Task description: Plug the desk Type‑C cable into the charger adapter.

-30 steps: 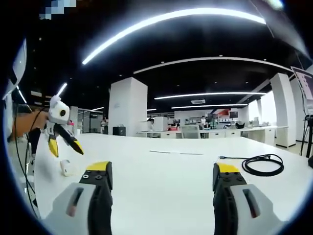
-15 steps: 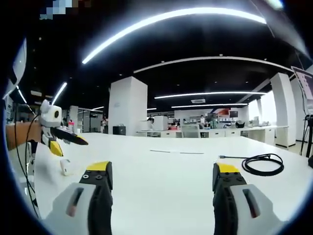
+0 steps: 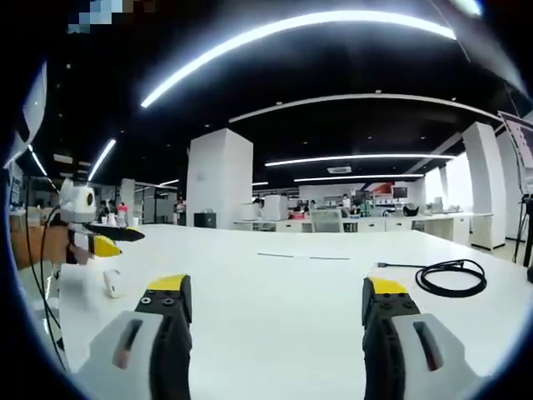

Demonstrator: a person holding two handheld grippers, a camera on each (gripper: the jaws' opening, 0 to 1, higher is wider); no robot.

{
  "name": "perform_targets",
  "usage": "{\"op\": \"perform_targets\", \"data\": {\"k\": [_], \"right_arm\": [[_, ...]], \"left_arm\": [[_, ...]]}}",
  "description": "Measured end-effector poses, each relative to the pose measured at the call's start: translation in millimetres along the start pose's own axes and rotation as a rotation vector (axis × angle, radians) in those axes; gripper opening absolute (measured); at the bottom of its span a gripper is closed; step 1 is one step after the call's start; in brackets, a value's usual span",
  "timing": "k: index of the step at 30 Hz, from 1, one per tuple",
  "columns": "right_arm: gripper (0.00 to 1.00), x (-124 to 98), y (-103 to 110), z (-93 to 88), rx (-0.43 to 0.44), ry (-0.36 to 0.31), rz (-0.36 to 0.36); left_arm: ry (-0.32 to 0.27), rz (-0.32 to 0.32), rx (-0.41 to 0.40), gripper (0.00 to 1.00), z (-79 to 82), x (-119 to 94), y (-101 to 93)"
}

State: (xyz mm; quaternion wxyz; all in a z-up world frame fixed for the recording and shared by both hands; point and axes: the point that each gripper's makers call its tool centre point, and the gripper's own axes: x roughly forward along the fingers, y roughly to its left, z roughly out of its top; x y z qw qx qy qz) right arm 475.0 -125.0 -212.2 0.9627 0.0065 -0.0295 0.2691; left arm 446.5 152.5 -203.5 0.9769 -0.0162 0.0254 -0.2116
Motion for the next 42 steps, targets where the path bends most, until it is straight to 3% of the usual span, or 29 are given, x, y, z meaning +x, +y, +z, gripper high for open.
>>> {"op": "perform_targets", "data": {"k": [3, 7, 14, 25, 27, 33, 39, 42], "right_arm": [[0.85, 0, 4, 1.4, -0.004, 0.002, 0.002], [0.85, 1, 9, 1.7, -0.007, 0.005, 0.005], [0.86, 2, 15, 1.0, -0.011, 0.009, 0.009], [0.86, 1, 12, -3.1, -0.024, 0.031, 0.002], [0.86, -1, 5, -5.0, -0.071, 0.055, -0.007], [0.86, -4, -20, -2.2, -0.094, 0.074, -0.019], [0.85, 2, -37, -19.4, -0.125, 0.183, 0.023], [0.84, 5, -48, -21.9, -0.150, 0.207, 0.024]], "left_arm": [[-0.039, 0.045, -0.055, 1.00, 1.1, -5, 11.9], [-0.044, 0.061, -0.064, 1.00, -1.6, -8, 14.6], [-0.057, 0.126, 0.051, 1.00, -2.4, -10, 21.5], [-0.066, 0.124, -0.004, 1.00, -5.6, -10, 22.0], [-0.062, 0.128, -0.001, 1.00, -5.6, -9, 23.1], [-0.066, 0.126, 0.006, 1.00, -6.1, -13, 20.9], [-0.069, 0.125, -0.004, 1.00, -5.5, -14, 19.1], [-0.070, 0.124, -0.003, 1.00, -4.6, -14, 18.7]]}}
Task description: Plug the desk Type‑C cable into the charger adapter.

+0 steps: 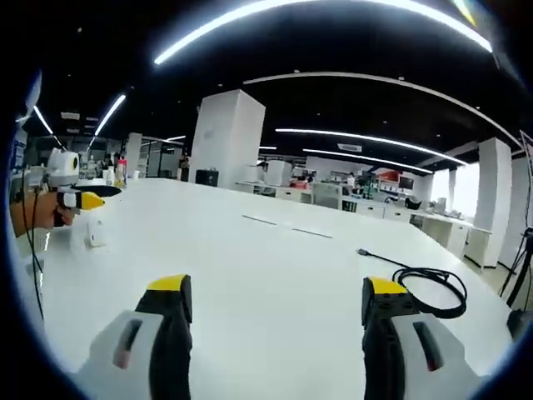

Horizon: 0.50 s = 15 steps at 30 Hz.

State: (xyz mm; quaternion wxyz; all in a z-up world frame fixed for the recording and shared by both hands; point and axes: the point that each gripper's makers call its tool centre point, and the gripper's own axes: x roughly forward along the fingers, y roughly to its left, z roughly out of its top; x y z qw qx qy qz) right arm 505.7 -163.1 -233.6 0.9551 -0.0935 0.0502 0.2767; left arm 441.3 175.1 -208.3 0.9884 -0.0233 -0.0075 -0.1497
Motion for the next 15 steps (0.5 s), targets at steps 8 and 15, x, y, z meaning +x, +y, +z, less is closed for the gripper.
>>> {"op": "perform_targets", "data": {"k": [8, 15], "right_arm": [[0.72, 14, -36, -15.5, -0.063, 0.097, 0.018], [0.58, 23, -74, -20.3, -0.078, 0.156, 0.011]], "left_arm": [[0.002, -0.001, -0.001, 1.00, -0.9, -2, 3.2], [0.000, 0.008, -0.005, 1.00, -0.8, -3, 4.0]]}}
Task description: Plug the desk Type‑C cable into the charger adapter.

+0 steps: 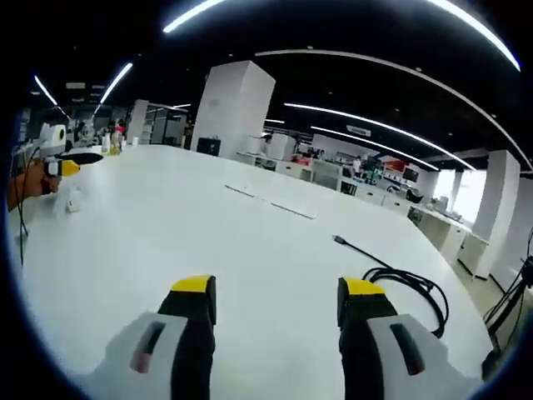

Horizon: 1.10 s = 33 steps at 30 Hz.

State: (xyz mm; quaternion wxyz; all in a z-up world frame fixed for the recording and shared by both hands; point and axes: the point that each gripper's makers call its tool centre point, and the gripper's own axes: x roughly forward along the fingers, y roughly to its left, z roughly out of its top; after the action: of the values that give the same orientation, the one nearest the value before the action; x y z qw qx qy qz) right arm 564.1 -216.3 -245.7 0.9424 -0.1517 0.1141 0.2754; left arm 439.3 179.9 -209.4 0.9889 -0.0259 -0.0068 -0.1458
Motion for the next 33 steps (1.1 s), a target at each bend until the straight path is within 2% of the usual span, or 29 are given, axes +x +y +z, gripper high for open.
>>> {"op": "perform_targets", "data": {"k": [4, 7, 10, 14, 17, 21, 24, 27, 29, 33], "right_arm": [[0.57, 7, -25, -12.6, -0.017, 0.085, -0.027], [0.53, 12, -40, -15.1, -0.015, 0.097, -0.031], [0.50, 17, -57, -22.4, -0.002, 0.143, -0.037], [0.42, 22, -72, -24.5, 0.062, 0.152, -0.029], [0.34, 24, -79, -30.3, 0.077, 0.175, -0.028], [0.29, 27, -94, -37.4, 0.088, 0.198, -0.037], [0.24, 28, -98, -40.0, 0.096, 0.206, -0.031], [0.23, 32, -100, -50.0, 0.113, 0.259, -0.012], [0.23, 35, -103, -51.8, 0.120, 0.266, -0.005], [0.15, 35, -95, -54.1, 0.110, 0.309, 0.009]], "left_arm": [[-0.002, 0.006, -0.004, 1.00, 0.0, -4, 3.6], [-0.001, 0.010, -0.003, 1.00, -0.1, -6, 5.1], [0.001, 0.009, -0.004, 1.00, -0.8, -7, 5.2], [0.003, 0.013, -0.007, 1.00, -0.9, -7, 6.2], [0.006, 0.010, -0.009, 1.00, -0.8, -8, 6.5], [0.012, 0.004, -0.019, 1.00, -2.8, -10, 7.4], [0.013, 0.006, -0.025, 1.00, -3.2, -11, 7.2], [0.020, 0.004, -0.028, 1.00, -4.3, -10, 5.8], [0.023, 0.001, -0.030, 1.00, -5.2, -10, 5.6], [0.020, -0.001, -0.027, 1.00, -4.3, -13, 6.8]]}}
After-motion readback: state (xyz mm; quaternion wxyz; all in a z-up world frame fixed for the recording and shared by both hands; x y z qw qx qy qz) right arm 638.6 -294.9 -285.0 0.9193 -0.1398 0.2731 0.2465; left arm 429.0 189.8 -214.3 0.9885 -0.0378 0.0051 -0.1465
